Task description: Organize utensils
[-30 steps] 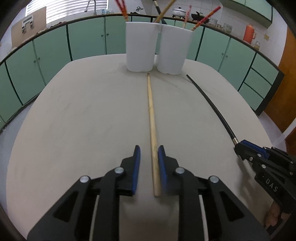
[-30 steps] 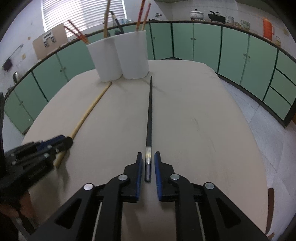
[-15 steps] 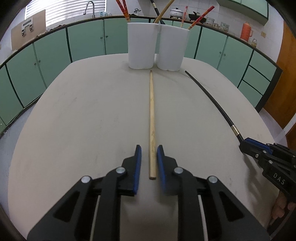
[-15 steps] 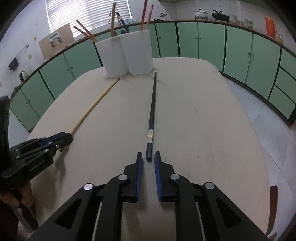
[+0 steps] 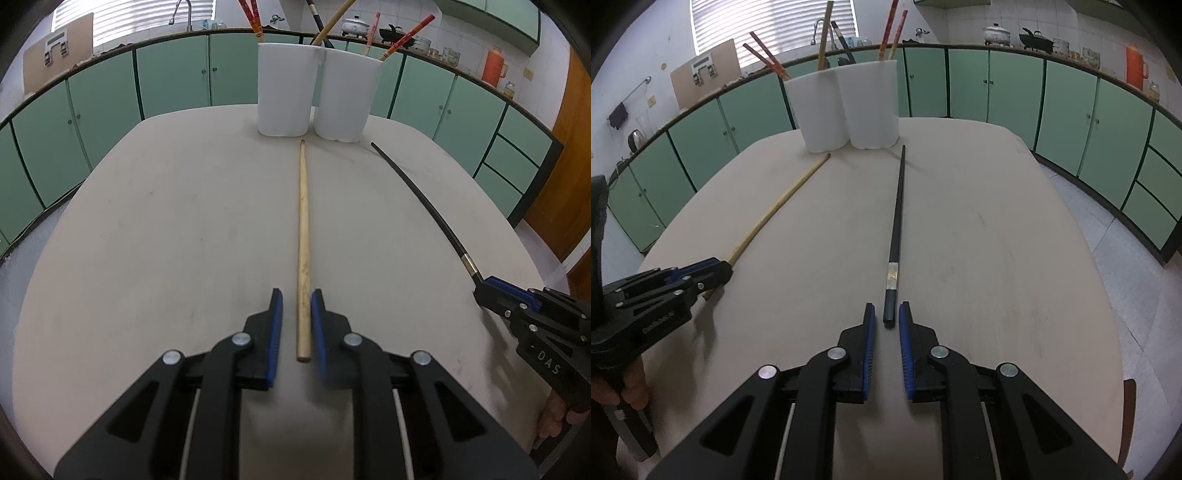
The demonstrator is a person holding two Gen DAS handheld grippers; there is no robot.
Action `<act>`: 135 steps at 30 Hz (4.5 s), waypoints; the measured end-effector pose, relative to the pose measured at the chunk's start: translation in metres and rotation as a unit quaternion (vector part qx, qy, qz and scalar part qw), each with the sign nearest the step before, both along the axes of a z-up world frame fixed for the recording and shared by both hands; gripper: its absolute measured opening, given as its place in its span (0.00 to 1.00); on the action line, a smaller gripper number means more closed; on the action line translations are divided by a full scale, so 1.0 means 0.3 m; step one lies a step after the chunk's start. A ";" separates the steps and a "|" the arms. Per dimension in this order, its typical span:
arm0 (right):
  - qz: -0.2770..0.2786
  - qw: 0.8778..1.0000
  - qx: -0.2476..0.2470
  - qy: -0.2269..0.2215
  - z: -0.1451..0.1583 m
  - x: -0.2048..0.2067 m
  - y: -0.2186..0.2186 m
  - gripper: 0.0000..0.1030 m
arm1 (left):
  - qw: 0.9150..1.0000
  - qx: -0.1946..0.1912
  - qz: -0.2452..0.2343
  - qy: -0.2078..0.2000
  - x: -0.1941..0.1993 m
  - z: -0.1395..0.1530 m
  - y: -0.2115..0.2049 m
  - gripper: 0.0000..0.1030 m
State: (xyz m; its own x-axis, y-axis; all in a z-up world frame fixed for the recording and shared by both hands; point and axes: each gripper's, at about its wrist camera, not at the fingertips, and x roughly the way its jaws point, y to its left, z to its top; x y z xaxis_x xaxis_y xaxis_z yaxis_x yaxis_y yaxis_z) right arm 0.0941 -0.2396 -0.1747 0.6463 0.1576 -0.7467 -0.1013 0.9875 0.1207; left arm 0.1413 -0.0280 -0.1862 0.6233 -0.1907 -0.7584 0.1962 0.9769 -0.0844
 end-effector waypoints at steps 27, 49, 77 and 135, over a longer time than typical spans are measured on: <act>0.017 0.991 -0.020 -0.134 0.414 -0.004 -0.083 0.06 | 0.988 -0.016 -0.001 -0.154 -0.070 0.476 0.010 0.06; 0.138 0.979 0.012 -0.149 0.809 0.161 -0.071 0.06 | 0.969 -0.027 -0.037 -0.244 0.026 0.821 -0.069 0.06; 0.094 0.976 0.021 -0.197 0.885 0.751 0.005 0.06 | 0.965 -0.018 0.013 -0.261 0.630 0.842 -0.177 0.06; 0.020 0.974 0.029 -0.224 0.674 -0.036 0.002 0.94 | 0.958 -0.032 0.062 -0.279 -0.190 0.681 0.033 0.91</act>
